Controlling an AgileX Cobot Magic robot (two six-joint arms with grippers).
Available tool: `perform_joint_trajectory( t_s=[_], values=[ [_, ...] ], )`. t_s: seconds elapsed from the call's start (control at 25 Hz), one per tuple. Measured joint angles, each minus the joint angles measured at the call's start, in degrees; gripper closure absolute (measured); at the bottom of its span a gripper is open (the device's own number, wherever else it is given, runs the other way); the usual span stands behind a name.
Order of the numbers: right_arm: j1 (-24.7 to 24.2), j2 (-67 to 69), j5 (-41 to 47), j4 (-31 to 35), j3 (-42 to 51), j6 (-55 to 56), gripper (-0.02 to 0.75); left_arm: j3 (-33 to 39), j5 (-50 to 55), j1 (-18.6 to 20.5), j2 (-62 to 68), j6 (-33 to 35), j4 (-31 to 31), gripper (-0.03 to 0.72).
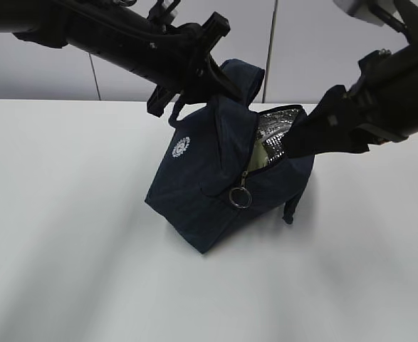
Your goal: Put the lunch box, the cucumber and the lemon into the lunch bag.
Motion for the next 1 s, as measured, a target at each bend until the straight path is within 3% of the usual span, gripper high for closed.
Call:
perform_joint_trajectory(
  t_s=[0.48, 0.8, 0.92, 1.0],
  values=[
    [0.0, 4.0, -4.5, -0.1, 0.0, 1.7, 0.472, 0.0, 1.4, 3.9, 0.0, 0.0, 0.8, 0.701],
    [-1.9, 13.7, -10.4, 0.8, 0.0, 6.3, 0.345, 0.0, 3.7, 6.3, 0.0, 0.0, 2.0, 0.701],
    [-4.9, 15.0, -11.8, 5.9, 0.0, 5.4, 0.337, 0.0, 4.1, 7.3, 0.0, 0.2, 2.2, 0.701],
    [-6.8, 15.8, -11.9, 13.3, 0.0, 1.9, 0.335, 0.0, 4.5, 7.6, 0.0, 0.5, 2.4, 0.701]
  ],
)
